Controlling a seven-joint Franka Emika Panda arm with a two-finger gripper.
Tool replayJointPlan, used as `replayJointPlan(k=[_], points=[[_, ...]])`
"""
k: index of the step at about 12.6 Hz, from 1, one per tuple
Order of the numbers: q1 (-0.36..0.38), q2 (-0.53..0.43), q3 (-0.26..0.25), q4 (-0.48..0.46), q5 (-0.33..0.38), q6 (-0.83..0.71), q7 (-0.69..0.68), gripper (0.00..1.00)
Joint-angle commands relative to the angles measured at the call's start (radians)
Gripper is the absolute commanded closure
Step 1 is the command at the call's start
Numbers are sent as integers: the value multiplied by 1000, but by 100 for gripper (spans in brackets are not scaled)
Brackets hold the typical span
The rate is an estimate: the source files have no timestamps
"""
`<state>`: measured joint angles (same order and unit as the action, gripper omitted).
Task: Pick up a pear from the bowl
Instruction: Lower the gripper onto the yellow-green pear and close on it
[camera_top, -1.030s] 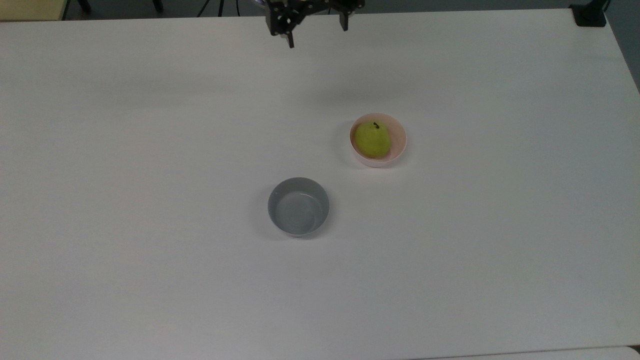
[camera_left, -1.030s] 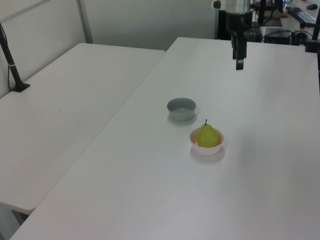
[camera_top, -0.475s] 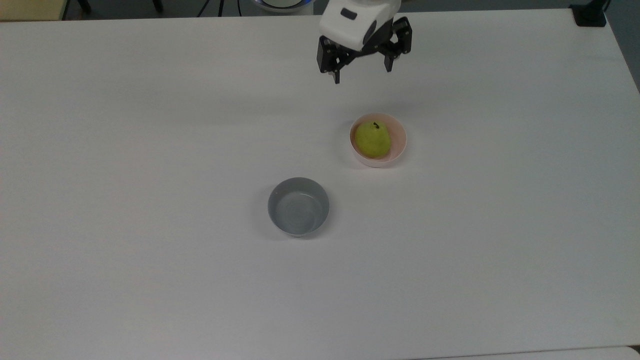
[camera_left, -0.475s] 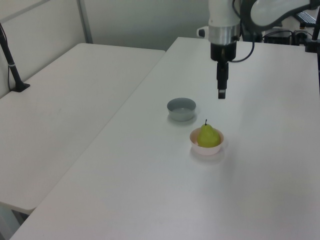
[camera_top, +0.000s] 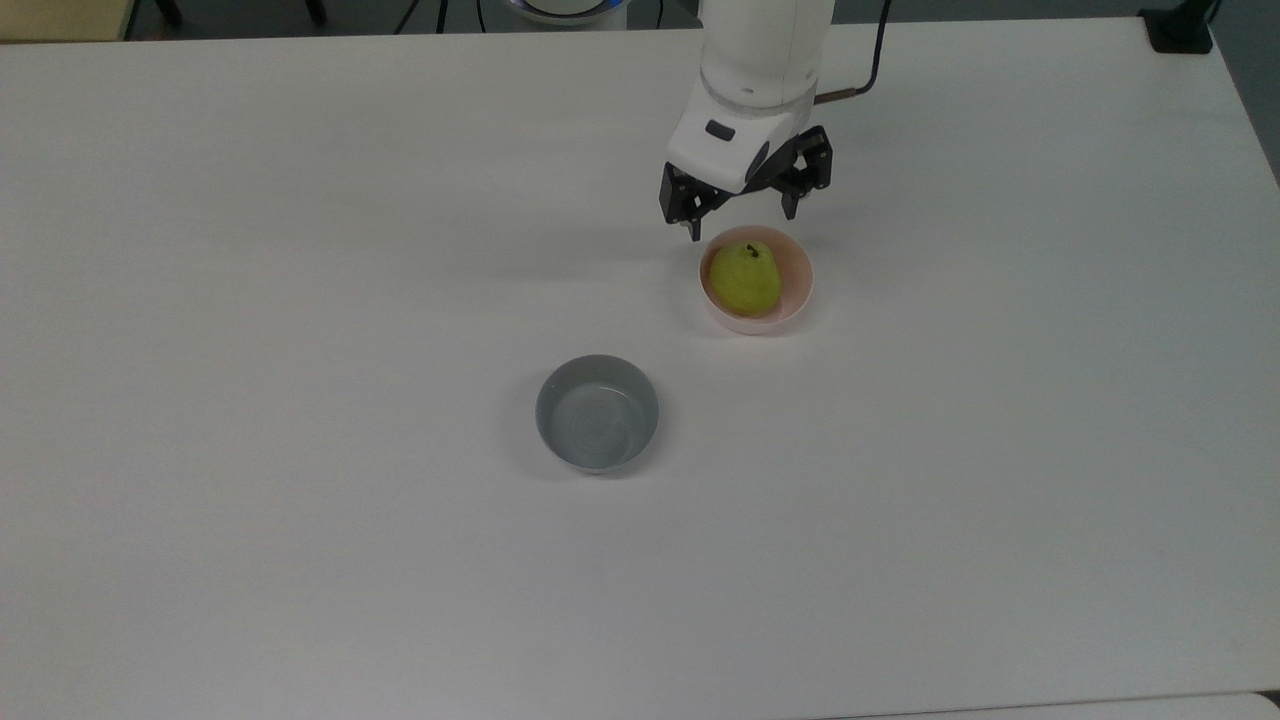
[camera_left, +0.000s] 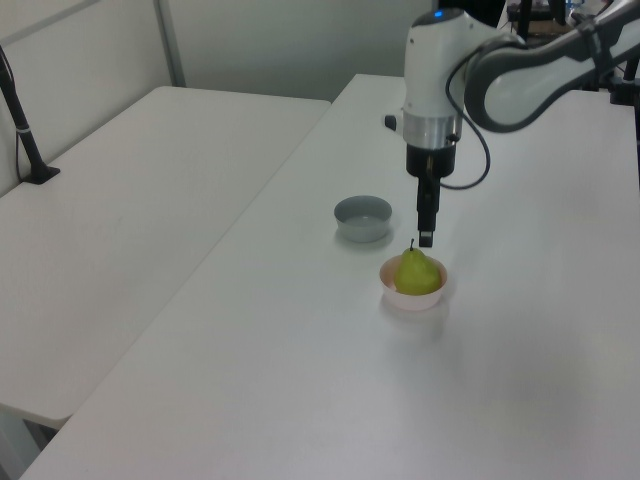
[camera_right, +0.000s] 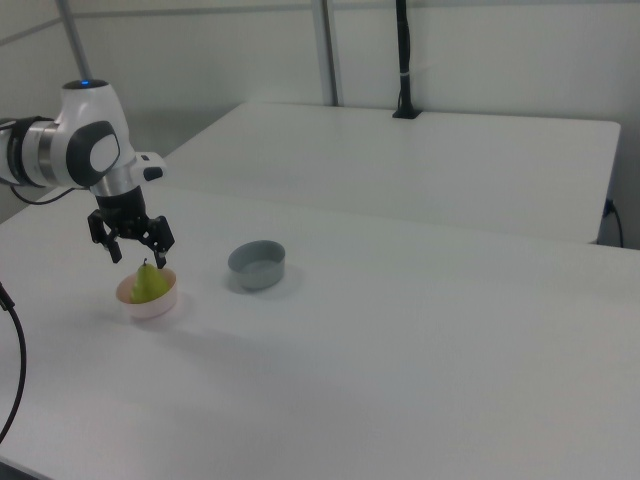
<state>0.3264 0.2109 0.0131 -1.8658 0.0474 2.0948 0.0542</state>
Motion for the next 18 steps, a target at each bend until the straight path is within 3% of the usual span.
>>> replayJointPlan(k=[1, 7, 9, 11, 12, 18], points=[[20, 21, -4, -36, 2, 56, 26, 0], [25, 85, -4, -36, -1, 157, 26, 0], [23, 88, -4, -36, -1, 157, 26, 24], [25, 94, -4, -36, 2, 157, 26, 90], [25, 94, -4, -33, 3, 157, 29, 100], [22, 53, -2, -23, 3, 137, 62, 100]])
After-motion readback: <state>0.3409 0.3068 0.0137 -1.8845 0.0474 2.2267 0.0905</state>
